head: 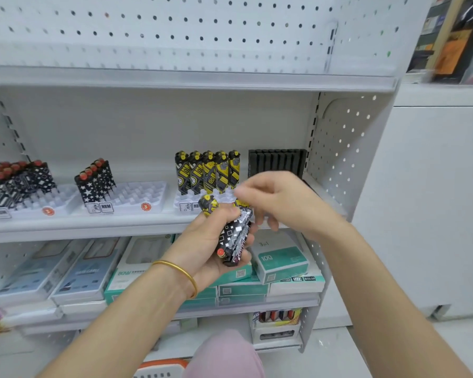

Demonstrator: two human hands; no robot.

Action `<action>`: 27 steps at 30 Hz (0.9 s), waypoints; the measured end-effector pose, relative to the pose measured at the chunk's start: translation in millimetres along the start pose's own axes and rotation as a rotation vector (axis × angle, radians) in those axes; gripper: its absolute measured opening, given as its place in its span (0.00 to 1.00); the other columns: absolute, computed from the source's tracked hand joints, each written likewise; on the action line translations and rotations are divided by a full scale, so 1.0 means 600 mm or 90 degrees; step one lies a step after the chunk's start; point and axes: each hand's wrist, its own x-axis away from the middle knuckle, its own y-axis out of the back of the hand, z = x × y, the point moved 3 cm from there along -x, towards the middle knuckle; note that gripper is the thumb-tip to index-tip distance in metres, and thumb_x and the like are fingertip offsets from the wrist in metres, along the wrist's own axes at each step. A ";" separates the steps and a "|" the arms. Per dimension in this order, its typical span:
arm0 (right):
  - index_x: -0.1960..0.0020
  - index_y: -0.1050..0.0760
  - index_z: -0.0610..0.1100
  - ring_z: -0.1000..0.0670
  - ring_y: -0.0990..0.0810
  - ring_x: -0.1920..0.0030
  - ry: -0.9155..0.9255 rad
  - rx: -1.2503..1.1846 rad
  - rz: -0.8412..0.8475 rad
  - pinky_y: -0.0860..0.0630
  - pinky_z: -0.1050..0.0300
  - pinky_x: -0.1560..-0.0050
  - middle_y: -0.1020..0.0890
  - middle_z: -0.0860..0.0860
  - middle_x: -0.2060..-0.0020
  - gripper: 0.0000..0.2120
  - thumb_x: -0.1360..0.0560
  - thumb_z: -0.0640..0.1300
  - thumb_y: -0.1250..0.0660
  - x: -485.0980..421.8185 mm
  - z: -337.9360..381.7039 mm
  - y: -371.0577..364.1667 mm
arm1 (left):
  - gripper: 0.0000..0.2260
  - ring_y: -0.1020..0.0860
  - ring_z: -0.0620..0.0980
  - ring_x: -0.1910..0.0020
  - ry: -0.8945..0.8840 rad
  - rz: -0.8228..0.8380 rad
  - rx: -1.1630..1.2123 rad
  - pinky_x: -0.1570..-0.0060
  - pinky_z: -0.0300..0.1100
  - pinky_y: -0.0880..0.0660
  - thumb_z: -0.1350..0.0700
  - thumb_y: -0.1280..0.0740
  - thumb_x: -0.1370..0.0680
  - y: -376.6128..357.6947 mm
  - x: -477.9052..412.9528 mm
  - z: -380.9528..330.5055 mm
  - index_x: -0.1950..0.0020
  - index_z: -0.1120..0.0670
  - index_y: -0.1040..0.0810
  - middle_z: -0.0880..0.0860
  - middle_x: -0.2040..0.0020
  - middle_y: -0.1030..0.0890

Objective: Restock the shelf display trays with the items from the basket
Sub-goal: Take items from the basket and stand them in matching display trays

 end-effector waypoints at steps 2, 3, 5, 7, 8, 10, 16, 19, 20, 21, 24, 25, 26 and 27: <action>0.58 0.21 0.44 0.53 0.26 0.71 -0.003 -0.015 0.016 0.33 0.63 0.76 0.22 0.49 0.69 0.06 0.25 0.45 0.33 -0.007 0.003 -0.021 | 0.07 0.25 0.48 0.73 0.002 -0.009 0.013 0.77 0.36 0.29 0.57 0.36 0.24 0.009 0.006 -0.004 0.50 0.60 0.24 0.58 0.65 0.20; 0.58 0.21 0.44 0.54 0.27 0.70 -0.003 -0.019 -0.003 0.33 0.63 0.75 0.23 0.50 0.69 0.05 0.25 0.44 0.33 -0.012 0.004 -0.028 | 0.06 0.25 0.48 0.73 0.007 -0.019 0.029 0.77 0.36 0.30 0.58 0.36 0.24 0.014 0.009 -0.006 0.50 0.60 0.24 0.58 0.64 0.20; 0.58 0.22 0.44 0.54 0.28 0.70 -0.003 -0.029 -0.057 0.31 0.60 0.71 0.24 0.51 0.69 0.05 0.24 0.43 0.34 -0.022 0.007 -0.042 | 0.04 0.25 0.48 0.73 0.016 -0.036 0.072 0.78 0.34 0.31 0.59 0.36 0.23 0.021 0.014 -0.009 0.53 0.59 0.25 0.59 0.65 0.21; 0.54 0.22 0.42 0.55 0.29 0.66 0.010 -0.002 -0.123 0.30 0.59 0.64 0.26 0.53 0.66 0.07 0.23 0.43 0.36 -0.028 0.015 -0.059 | 0.04 0.26 0.48 0.73 0.016 -0.047 0.107 0.79 0.33 0.32 0.60 0.37 0.23 0.023 0.018 -0.012 0.56 0.59 0.25 0.58 0.68 0.21; 0.52 0.22 0.41 0.55 0.28 0.63 0.019 0.029 -0.163 0.31 0.59 0.61 0.26 0.54 0.64 0.08 0.22 0.43 0.38 -0.029 0.018 -0.067 | 0.05 0.27 0.48 0.73 0.015 -0.054 0.122 0.79 0.33 0.32 0.60 0.37 0.23 0.022 0.019 -0.013 0.58 0.59 0.26 0.57 0.69 0.22; 0.52 0.23 0.39 0.53 0.27 0.56 0.039 0.053 -0.238 0.34 0.60 0.57 0.24 0.52 0.59 0.09 0.21 0.42 0.40 -0.029 0.025 -0.080 | 0.06 0.27 0.47 0.74 0.008 -0.066 0.148 0.79 0.32 0.32 0.59 0.37 0.23 0.022 0.021 -0.015 0.59 0.58 0.26 0.55 0.71 0.22; 0.53 0.24 0.42 0.49 0.25 0.50 0.078 -0.016 -0.387 0.31 0.58 0.50 0.23 0.52 0.57 0.06 0.21 0.40 0.40 -0.039 0.031 -0.103 | 0.04 0.25 0.48 0.71 -0.049 -0.121 0.152 0.80 0.32 0.30 0.58 0.32 0.24 0.037 0.027 -0.027 0.51 0.55 0.25 0.54 0.66 0.20; 0.52 0.25 0.44 0.54 0.21 0.59 0.067 -0.112 -0.396 0.25 0.56 0.56 0.22 0.51 0.58 0.05 0.21 0.41 0.40 -0.052 0.024 -0.106 | 0.03 0.27 0.48 0.66 -0.079 -0.116 0.142 0.80 0.32 0.31 0.58 0.33 0.24 0.049 0.034 -0.033 0.52 0.55 0.24 0.55 0.63 0.21; 0.52 0.25 0.44 0.58 0.22 0.66 0.061 -0.156 -0.377 0.25 0.59 0.63 0.23 0.52 0.61 0.05 0.22 0.41 0.39 -0.058 0.024 -0.106 | 0.01 0.27 0.48 0.66 -0.087 -0.118 0.131 0.80 0.32 0.31 0.58 0.34 0.23 0.055 0.036 -0.036 0.54 0.55 0.24 0.55 0.63 0.22; 0.53 0.25 0.44 0.60 0.25 0.72 0.059 -0.181 -0.359 0.27 0.62 0.68 0.23 0.52 0.64 0.05 0.22 0.40 0.39 -0.064 0.025 -0.105 | 0.02 0.28 0.48 0.66 -0.096 -0.121 0.121 0.80 0.32 0.32 0.58 0.34 0.23 0.062 0.038 -0.038 0.55 0.55 0.25 0.56 0.63 0.22; 0.53 0.23 0.43 0.59 0.26 0.73 0.076 -0.162 -0.319 0.30 0.65 0.71 0.23 0.53 0.67 0.05 0.23 0.38 0.38 -0.084 0.035 -0.097 | 0.03 0.28 0.49 0.65 -0.106 -0.134 0.097 0.79 0.32 0.32 0.59 0.35 0.22 0.087 0.045 -0.046 0.56 0.54 0.25 0.57 0.62 0.23; 0.53 0.23 0.44 0.57 0.26 0.71 0.087 -0.131 -0.312 0.29 0.63 0.68 0.22 0.52 0.66 0.05 0.23 0.38 0.38 -0.092 0.041 -0.094 | 0.03 0.28 0.50 0.65 -0.104 -0.139 0.094 0.79 0.32 0.32 0.59 0.35 0.22 0.095 0.048 -0.048 0.56 0.54 0.25 0.57 0.62 0.23; 0.52 0.22 0.44 0.54 0.24 0.67 0.102 -0.080 -0.306 0.27 0.59 0.64 0.21 0.51 0.63 0.06 0.24 0.38 0.37 -0.100 0.047 -0.092 | 0.03 0.28 0.50 0.64 -0.100 -0.143 0.091 0.79 0.32 0.32 0.59 0.35 0.22 0.103 0.050 -0.049 0.56 0.55 0.25 0.57 0.62 0.23; 0.51 0.21 0.43 0.51 0.23 0.62 0.116 -0.009 -0.300 0.26 0.56 0.58 0.20 0.49 0.60 0.07 0.24 0.39 0.37 -0.108 0.054 -0.090 | 0.03 0.28 0.51 0.64 -0.096 -0.145 0.088 0.79 0.32 0.32 0.59 0.35 0.22 0.109 0.052 -0.051 0.56 0.55 0.24 0.57 0.62 0.23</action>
